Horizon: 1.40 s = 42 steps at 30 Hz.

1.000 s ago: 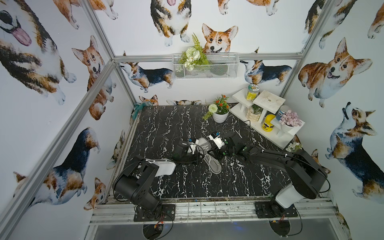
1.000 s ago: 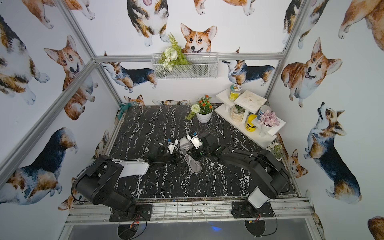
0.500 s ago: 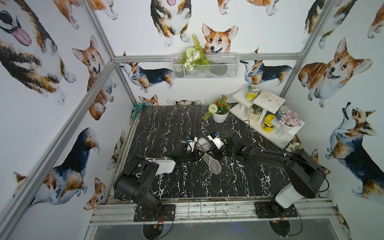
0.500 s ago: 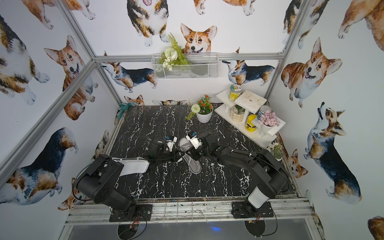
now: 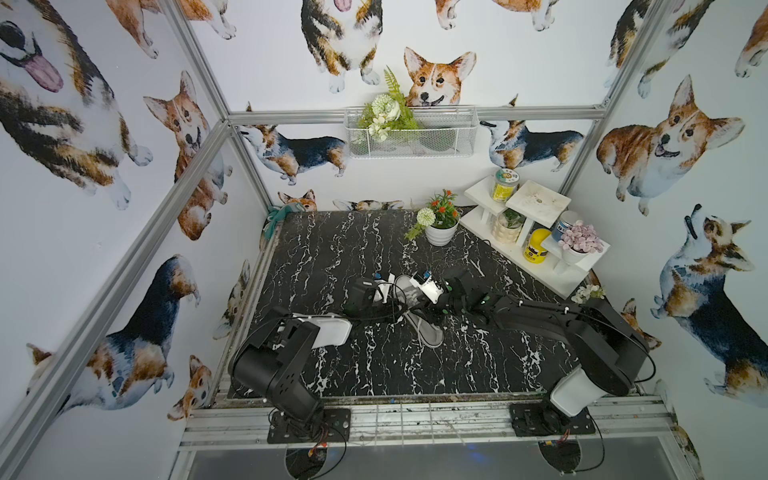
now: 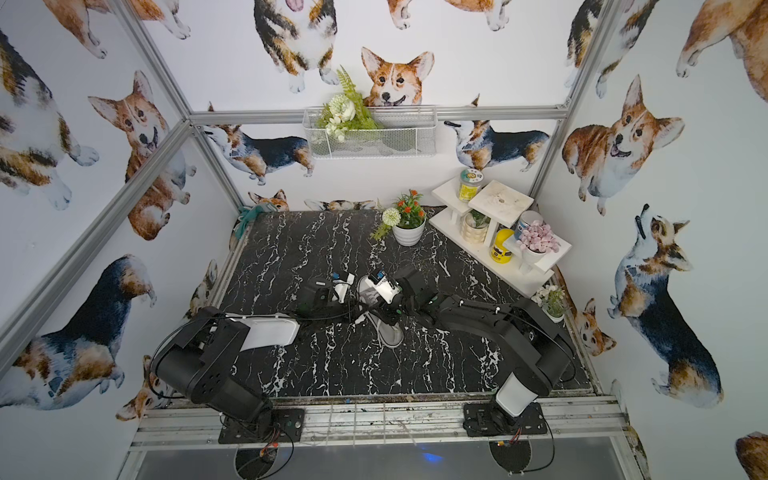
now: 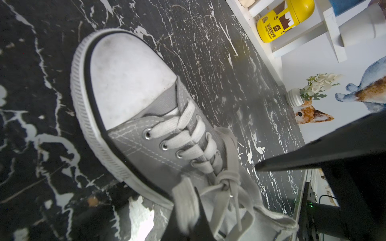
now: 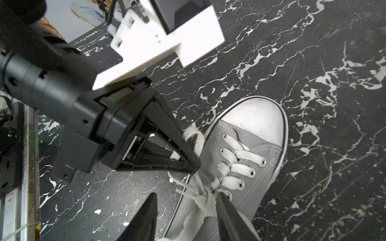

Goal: Tie the shoes
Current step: Tie the shoelace on the shoe.

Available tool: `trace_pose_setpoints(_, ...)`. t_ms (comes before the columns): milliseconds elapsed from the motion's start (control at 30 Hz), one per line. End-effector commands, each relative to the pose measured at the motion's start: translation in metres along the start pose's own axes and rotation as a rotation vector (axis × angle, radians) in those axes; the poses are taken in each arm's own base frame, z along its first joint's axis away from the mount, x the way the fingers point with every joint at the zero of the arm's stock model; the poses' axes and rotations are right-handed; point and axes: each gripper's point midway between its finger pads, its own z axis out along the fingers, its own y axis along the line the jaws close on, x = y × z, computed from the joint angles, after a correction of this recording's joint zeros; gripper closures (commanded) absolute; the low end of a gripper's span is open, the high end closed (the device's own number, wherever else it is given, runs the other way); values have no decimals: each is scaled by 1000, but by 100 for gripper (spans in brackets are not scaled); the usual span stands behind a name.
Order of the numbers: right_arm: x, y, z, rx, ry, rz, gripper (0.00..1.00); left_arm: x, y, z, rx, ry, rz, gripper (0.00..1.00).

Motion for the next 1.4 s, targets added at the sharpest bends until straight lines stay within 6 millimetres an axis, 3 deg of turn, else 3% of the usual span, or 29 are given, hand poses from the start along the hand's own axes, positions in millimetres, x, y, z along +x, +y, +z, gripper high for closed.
trace_pose_setpoints(0, -5, 0, 4, 3, -15, -64, 53, -6, -5, 0, 18, -13, 12, 100)
trace_pose_setpoints(333, 0, -3, 18, 8, 14, -81, 59, -3, -4, 1, 19, -3, 12, 100)
trace_pose_setpoints(633, -1, -5, 24, 15, 19, -76, 76, -1, -4, 1, 22, 4, 14, 100)
trace_pose_setpoints(767, -2, -3, 25, 1, 14, -64, 87, 0, -4, 1, 22, 6, 12, 100)
trace_pose_setpoints(967, -12, 8, 23, -57, -26, -33, 94, 1, -3, 2, 22, 9, 13, 100)
trace_pose_setpoints(1367, -26, 26, 12, -158, -86, 14, 96, 1, -3, 2, 25, 10, 14, 100)
